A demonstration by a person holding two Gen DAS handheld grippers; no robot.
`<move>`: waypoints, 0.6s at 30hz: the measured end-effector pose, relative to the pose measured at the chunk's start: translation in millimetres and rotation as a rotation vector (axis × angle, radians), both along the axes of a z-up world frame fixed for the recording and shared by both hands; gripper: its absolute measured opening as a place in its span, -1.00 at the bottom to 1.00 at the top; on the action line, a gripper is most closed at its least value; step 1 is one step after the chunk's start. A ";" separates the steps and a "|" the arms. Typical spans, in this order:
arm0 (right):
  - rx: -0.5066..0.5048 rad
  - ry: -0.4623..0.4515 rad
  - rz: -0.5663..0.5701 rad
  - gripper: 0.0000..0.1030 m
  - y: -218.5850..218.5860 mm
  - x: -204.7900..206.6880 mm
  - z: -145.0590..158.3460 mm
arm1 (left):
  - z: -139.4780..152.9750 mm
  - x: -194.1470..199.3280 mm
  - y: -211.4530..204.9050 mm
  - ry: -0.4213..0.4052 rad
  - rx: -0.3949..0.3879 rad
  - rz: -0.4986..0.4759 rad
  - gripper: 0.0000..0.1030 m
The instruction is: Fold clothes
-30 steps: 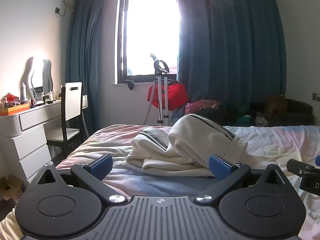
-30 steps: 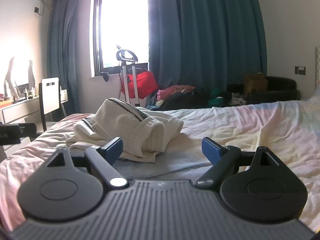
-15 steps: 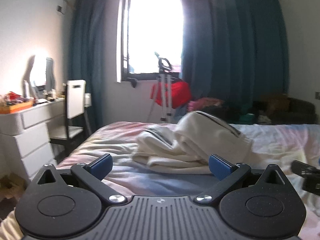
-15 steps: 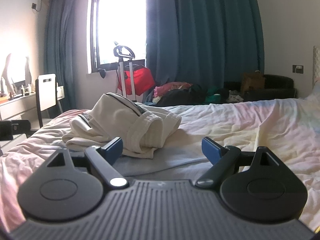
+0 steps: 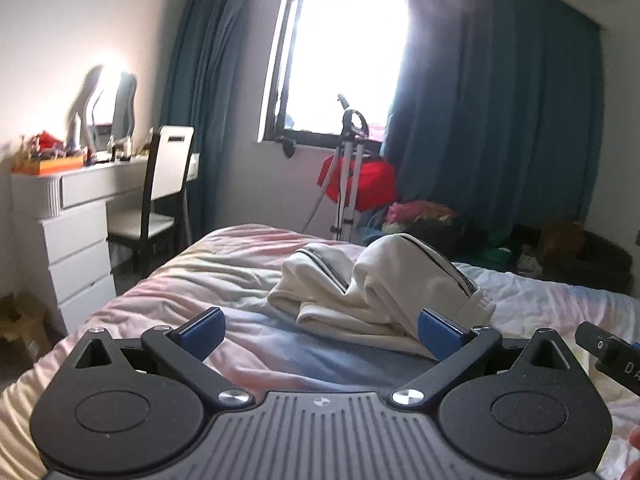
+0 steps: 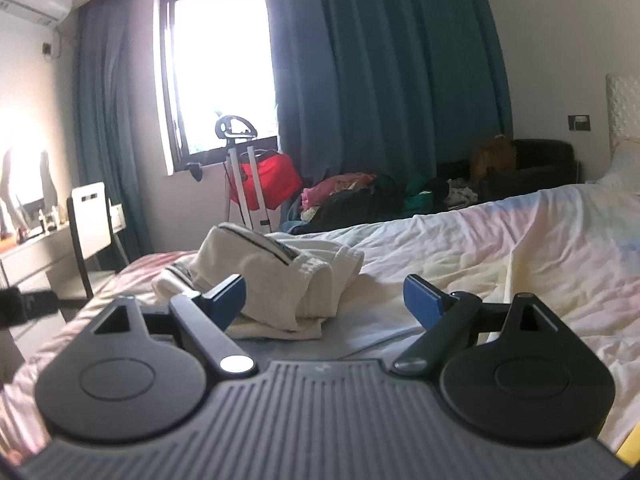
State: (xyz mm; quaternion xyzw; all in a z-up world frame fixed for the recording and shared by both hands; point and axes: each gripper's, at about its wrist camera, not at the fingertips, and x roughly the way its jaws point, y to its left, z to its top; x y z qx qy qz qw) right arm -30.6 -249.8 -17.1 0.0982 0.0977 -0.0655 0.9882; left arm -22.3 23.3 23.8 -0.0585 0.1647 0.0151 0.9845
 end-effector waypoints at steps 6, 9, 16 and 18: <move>0.011 -0.024 0.004 0.70 -10.1 1.0 18.9 | -15.5 -2.2 -22.7 -0.059 0.124 -0.065 1.00; -0.004 -0.031 -0.003 0.70 -17.9 14.0 30.7 | -35.4 13.3 -37.1 -0.009 0.141 -0.127 1.00; 0.051 0.015 -0.037 0.70 -56.4 38.5 17.8 | -68.3 78.8 -88.9 0.084 0.226 -0.189 1.00; 0.083 0.021 -0.041 0.70 -69.6 41.1 3.7 | -77.7 97.4 -108.9 0.066 0.293 -0.209 1.00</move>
